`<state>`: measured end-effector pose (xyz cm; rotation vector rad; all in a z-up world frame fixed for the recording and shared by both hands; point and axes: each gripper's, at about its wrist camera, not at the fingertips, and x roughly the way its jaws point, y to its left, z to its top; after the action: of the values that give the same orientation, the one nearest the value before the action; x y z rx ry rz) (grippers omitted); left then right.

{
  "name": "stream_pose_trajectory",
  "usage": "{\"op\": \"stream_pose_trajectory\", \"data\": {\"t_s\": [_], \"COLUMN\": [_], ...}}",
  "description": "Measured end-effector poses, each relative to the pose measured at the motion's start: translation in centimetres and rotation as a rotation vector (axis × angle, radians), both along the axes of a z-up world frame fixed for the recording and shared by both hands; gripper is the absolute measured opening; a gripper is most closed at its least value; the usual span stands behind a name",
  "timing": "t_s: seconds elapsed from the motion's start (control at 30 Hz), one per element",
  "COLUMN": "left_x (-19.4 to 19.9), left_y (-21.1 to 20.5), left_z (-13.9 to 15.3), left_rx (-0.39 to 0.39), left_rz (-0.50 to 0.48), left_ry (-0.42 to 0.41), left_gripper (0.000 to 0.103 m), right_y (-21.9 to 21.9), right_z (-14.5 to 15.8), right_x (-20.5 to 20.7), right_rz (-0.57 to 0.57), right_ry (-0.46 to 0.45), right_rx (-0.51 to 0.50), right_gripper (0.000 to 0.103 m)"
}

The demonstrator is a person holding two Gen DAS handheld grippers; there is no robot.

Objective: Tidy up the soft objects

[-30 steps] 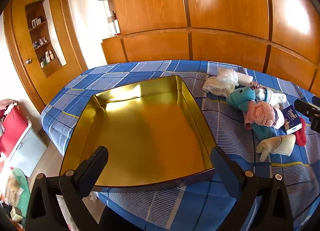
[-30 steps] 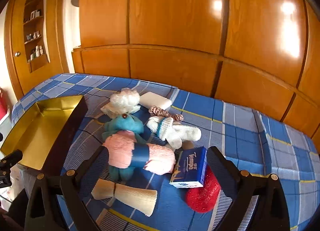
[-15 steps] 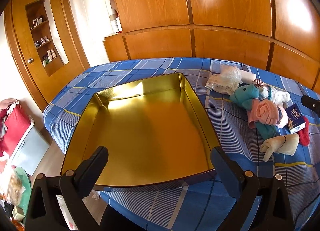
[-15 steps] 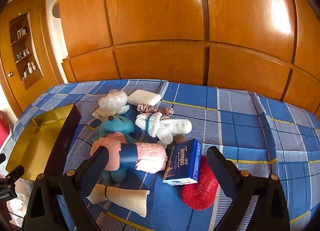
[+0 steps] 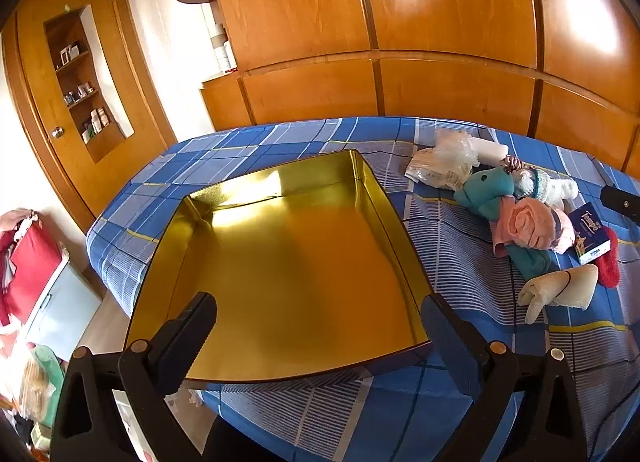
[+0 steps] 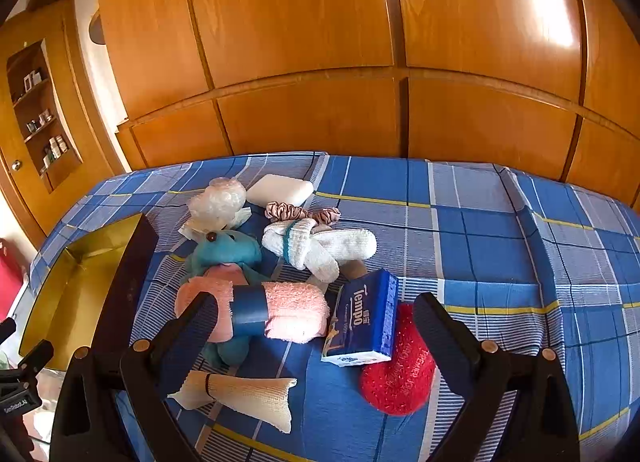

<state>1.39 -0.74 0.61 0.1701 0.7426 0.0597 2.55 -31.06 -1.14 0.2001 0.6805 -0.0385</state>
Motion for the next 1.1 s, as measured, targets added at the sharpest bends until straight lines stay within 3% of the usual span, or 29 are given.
{"op": "stream_pose_trajectory", "data": {"t_s": [0.5, 0.8, 1.1], "left_x": [0.4, 0.7, 1.2], "left_y": [-2.3, -6.2, -12.5], "left_z": [0.0, 0.1, -1.6], "left_rx": [0.022, -0.071, -0.021], "left_rz": [-0.081, -0.308, -0.465], "left_ry": [0.02, 0.088, 0.163], "left_gripper": [0.103, 0.103, 0.103], "right_y": [-1.1, -3.6, -5.1], "right_z": [0.3, 0.3, 0.6], "right_x": [-0.1, -0.5, -0.9], "right_rz": [-0.04, -0.144, -0.198], "right_ry": [0.01, 0.016, 0.009], "right_rx": [0.033, 0.09, 0.11], "right_gripper": [0.1, 0.1, 0.1]}}
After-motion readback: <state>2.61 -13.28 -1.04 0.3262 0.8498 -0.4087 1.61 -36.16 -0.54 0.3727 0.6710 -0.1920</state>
